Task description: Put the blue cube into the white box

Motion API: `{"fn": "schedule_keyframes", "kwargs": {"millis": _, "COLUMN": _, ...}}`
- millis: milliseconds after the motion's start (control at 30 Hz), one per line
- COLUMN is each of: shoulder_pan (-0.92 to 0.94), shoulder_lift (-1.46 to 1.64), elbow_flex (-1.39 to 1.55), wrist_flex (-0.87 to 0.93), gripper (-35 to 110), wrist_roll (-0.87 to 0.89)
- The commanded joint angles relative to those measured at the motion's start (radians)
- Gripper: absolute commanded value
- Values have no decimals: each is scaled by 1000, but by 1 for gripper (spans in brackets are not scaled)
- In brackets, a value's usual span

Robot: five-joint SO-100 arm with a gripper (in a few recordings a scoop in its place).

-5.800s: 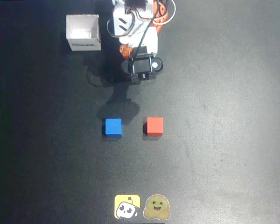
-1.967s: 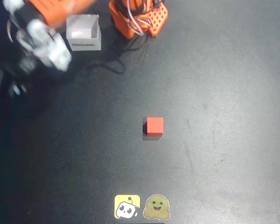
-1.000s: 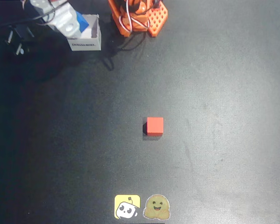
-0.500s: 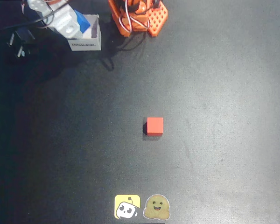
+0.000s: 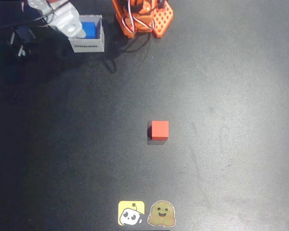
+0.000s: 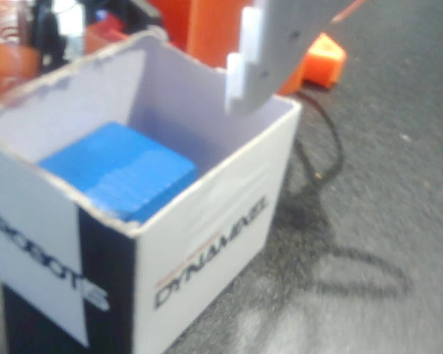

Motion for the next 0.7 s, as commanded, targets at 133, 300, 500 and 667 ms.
{"fn": "schedule_keyframes", "kwargs": {"millis": 133, "shoulder_pan": -287, "shoulder_lift": 114, "elbow_flex": -140, "wrist_flex": -183, "gripper": 0, "wrist_roll": -308}}
{"fn": "schedule_keyframes", "kwargs": {"millis": 300, "shoulder_pan": -686, "shoulder_lift": 126, "elbow_flex": -184, "wrist_flex": -370, "gripper": 0, "wrist_roll": -347}}
{"fn": "schedule_keyframes", "kwargs": {"millis": 500, "shoulder_pan": -996, "shoulder_lift": 351, "elbow_flex": 72, "wrist_flex": -575, "gripper": 0, "wrist_roll": -212}}
{"fn": "schedule_keyframes", "kwargs": {"millis": 667, "shoulder_pan": -1094, "shoulder_lift": 630, "elbow_flex": 322, "wrist_flex": -624, "gripper": 0, "wrist_roll": -173}}
